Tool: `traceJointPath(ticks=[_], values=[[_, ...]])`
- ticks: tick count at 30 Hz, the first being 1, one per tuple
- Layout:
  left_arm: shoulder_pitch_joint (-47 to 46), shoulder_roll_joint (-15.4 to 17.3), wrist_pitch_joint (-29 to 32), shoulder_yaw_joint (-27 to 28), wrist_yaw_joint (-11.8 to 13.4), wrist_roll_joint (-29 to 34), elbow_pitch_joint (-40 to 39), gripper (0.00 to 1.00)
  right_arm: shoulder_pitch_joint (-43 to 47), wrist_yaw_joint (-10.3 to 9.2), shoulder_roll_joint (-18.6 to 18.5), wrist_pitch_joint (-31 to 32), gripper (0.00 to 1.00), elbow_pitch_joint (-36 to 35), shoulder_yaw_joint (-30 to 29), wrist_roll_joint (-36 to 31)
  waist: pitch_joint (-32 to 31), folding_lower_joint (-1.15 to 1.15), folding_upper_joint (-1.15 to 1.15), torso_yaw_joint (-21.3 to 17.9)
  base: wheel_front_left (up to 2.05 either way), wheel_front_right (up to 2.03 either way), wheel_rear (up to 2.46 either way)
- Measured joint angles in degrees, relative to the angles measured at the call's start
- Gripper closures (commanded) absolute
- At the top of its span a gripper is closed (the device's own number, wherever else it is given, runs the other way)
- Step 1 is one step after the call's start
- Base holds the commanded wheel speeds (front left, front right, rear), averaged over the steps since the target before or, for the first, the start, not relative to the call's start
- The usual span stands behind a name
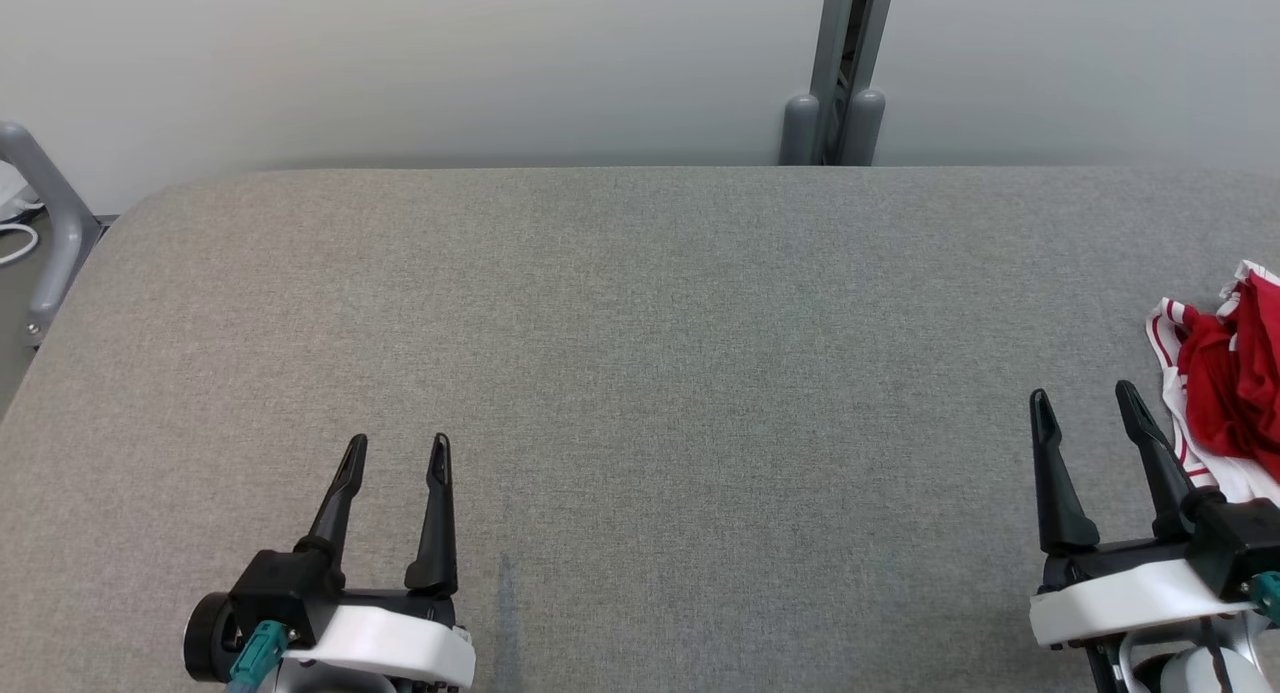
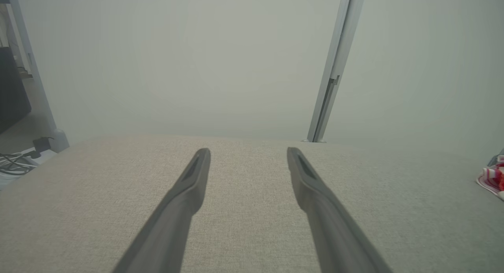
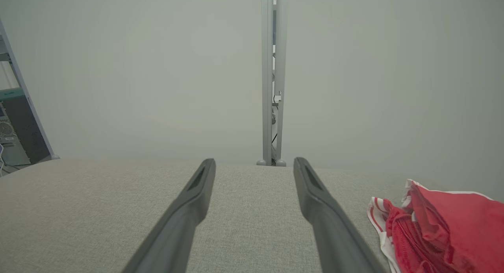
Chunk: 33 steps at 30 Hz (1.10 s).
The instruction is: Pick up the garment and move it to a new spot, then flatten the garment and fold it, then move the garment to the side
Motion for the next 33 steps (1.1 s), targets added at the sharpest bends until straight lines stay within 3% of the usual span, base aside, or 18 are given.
traceJointPath(ticks=[18,33], values=[[0.17,0.0,0.0,1.77,0.42,-3.42,0.9,0.0,-0.04,0.01,0.0,0.0,0.0,-0.01,0.12,-0.23,-0.06,0.0,0.0,-0.02,0.0,0.0,0.0],[0.77,-0.01,0.0,2.23,-3.59,-7.58,2.31,0.0,-0.01,0.01,0.01,0.0,0.0,0.22,1.02,0.63,0.1,0.0,0.0,0.35,0.0,0.0,0.0]])
